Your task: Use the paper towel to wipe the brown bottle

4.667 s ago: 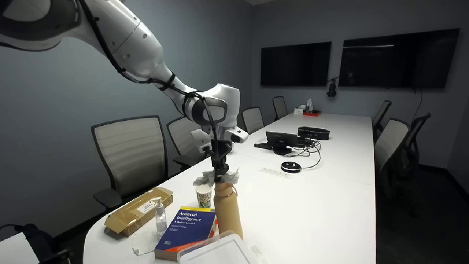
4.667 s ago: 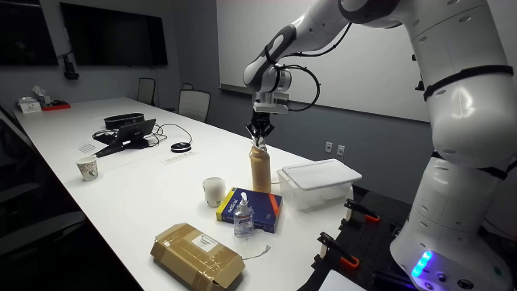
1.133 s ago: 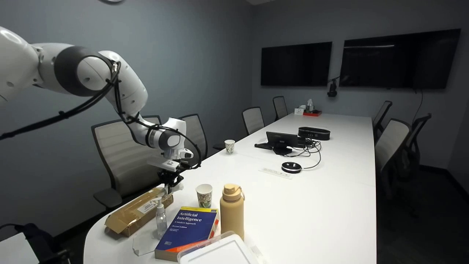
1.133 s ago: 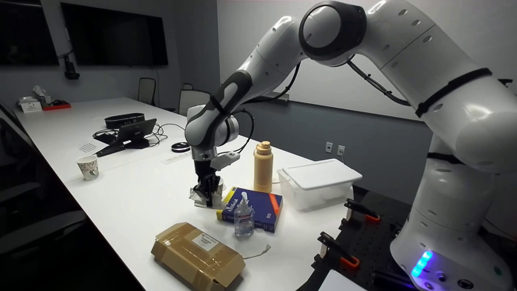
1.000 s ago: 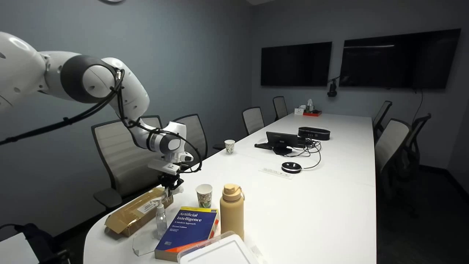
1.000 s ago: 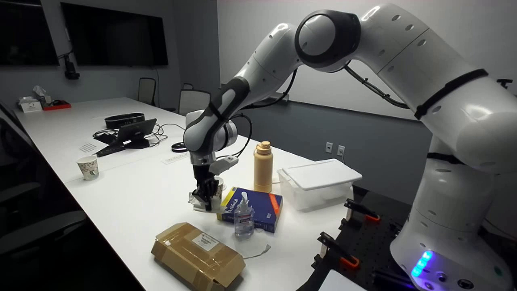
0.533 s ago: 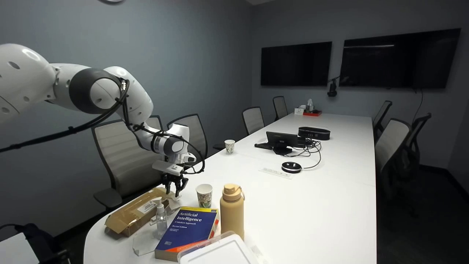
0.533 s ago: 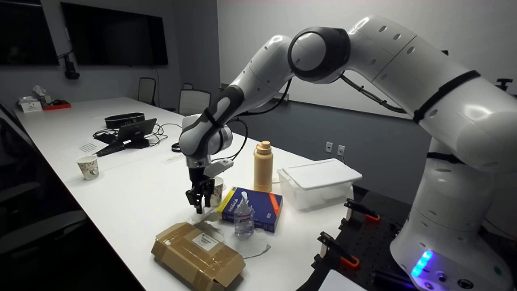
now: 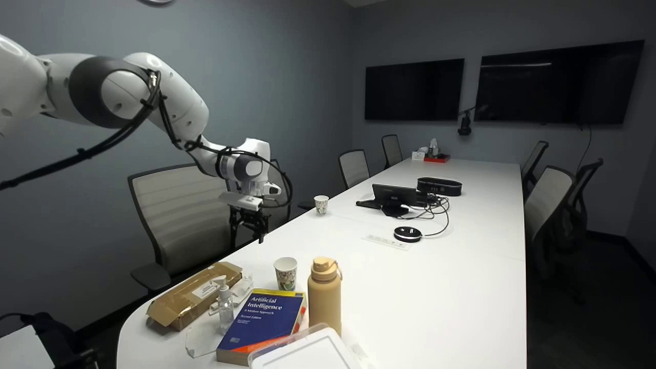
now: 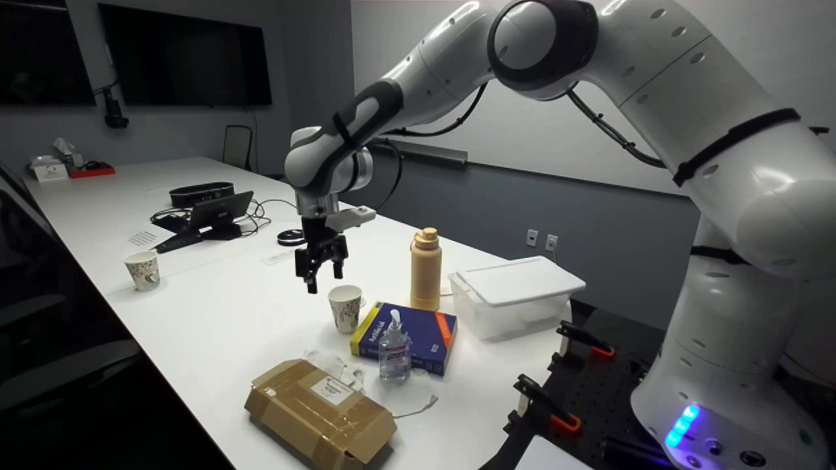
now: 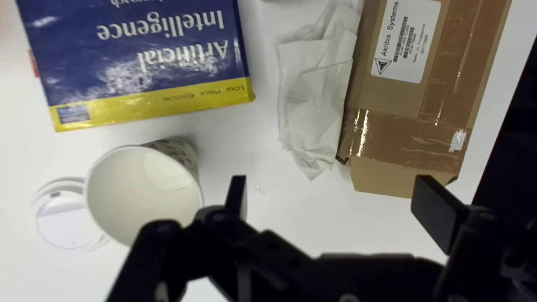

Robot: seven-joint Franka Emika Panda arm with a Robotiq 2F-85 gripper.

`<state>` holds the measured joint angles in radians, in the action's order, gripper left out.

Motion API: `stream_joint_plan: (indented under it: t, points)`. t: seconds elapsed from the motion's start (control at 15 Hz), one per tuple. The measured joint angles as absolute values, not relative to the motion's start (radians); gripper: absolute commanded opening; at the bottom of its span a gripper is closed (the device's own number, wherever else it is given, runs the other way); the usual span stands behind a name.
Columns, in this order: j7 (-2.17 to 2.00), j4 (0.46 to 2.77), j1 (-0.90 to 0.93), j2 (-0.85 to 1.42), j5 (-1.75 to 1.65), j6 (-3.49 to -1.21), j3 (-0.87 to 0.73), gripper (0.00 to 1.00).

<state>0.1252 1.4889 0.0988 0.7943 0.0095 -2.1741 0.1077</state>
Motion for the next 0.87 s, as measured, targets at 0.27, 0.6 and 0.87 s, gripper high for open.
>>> stream_joint_plan:
  t: [0.27,0.6,0.87]
  points:
    - [0.066,1.574,0.096,0.625,0.001,-2.080,0.052,1.00]
    - [-0.083,1.725,0.083,0.437,-0.041,-2.047,-0.030,1.00]
    - [-0.172,1.825,0.064,0.348,-0.063,-2.046,-0.064,1.00]
